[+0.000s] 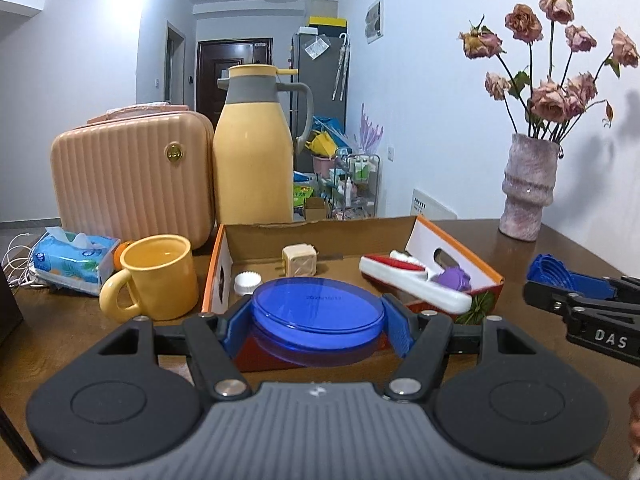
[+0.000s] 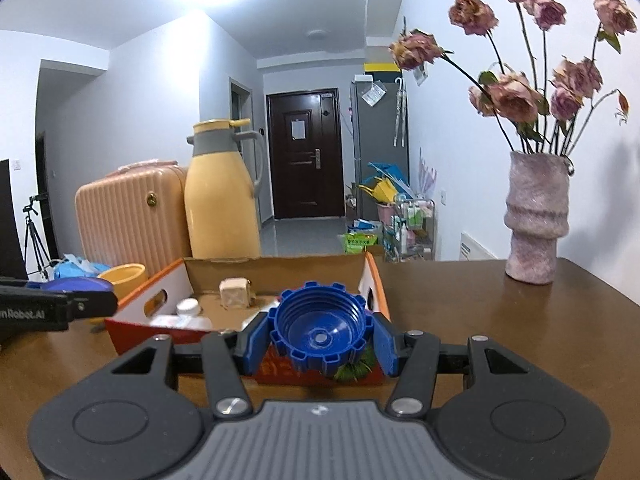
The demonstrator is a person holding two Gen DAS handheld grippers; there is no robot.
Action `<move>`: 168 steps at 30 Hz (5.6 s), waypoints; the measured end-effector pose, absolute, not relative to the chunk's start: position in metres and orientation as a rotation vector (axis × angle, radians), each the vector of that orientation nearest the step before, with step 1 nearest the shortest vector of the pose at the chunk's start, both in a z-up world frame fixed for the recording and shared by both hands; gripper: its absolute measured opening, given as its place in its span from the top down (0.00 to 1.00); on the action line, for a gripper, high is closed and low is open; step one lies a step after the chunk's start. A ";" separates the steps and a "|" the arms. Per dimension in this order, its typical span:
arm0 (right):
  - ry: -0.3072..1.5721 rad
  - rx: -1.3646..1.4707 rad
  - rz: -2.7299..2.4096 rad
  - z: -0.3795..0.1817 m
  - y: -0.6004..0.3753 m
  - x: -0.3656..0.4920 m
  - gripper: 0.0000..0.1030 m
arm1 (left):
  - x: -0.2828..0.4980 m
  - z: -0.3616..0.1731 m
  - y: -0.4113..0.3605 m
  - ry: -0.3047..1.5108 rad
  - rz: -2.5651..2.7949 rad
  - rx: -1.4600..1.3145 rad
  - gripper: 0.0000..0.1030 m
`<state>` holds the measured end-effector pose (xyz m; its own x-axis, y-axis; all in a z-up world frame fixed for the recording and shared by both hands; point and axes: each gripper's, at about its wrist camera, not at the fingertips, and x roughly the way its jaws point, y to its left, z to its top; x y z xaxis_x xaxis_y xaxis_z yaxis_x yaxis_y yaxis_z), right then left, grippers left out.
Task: Organize rigid objects
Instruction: 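Carry the blue lid and blue cap over the cardboard box with both tools, then open the left tool to drop the lid while the right tool releases the blue cap, then withdraw both tools from the box toward the remaining items, then lower the right tool onto the green spray bottle and close on it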
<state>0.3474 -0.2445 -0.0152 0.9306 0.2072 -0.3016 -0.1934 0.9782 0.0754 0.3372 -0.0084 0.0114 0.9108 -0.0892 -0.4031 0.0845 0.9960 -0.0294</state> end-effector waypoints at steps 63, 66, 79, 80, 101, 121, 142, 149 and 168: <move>0.414 0.032 0.219 -0.034 -0.200 0.511 0.48 | 0.494 -0.006 -0.022 0.436 0.040 -0.033 0.34; 0.422 0.024 0.223 -0.035 -0.198 0.514 0.48 | 0.500 -0.009 -0.019 0.452 0.047 -0.034 0.34; 0.425 0.011 0.197 -0.031 -0.202 0.514 0.09 | 0.502 -0.015 -0.010 0.485 0.054 -0.064 0.03; 0.423 0.009 0.189 -0.031 -0.202 0.514 0.05 | 0.502 -0.015 -0.011 0.482 0.061 -0.059 0.01; 0.394 -0.018 0.177 -0.026 -0.201 0.500 0.01 | 0.494 -0.008 -0.004 0.462 0.078 -0.076 0.00; 0.345 -0.037 0.205 -0.012 -0.205 0.445 0.01 | 0.444 0.002 0.012 0.439 0.083 -0.087 0.00; 0.260 -0.022 0.244 -0.003 -0.205 0.365 0.01 | 0.363 0.012 0.033 0.407 0.094 -0.104 0.00; 0.256 -0.028 0.279 -0.009 -0.200 0.338 0.01 | 0.335 0.008 0.035 0.403 0.086 -0.091 0.00; 0.337 -0.050 0.333 -0.037 -0.190 0.300 0.01 | 0.285 -0.015 0.047 0.445 0.059 -0.071 0.00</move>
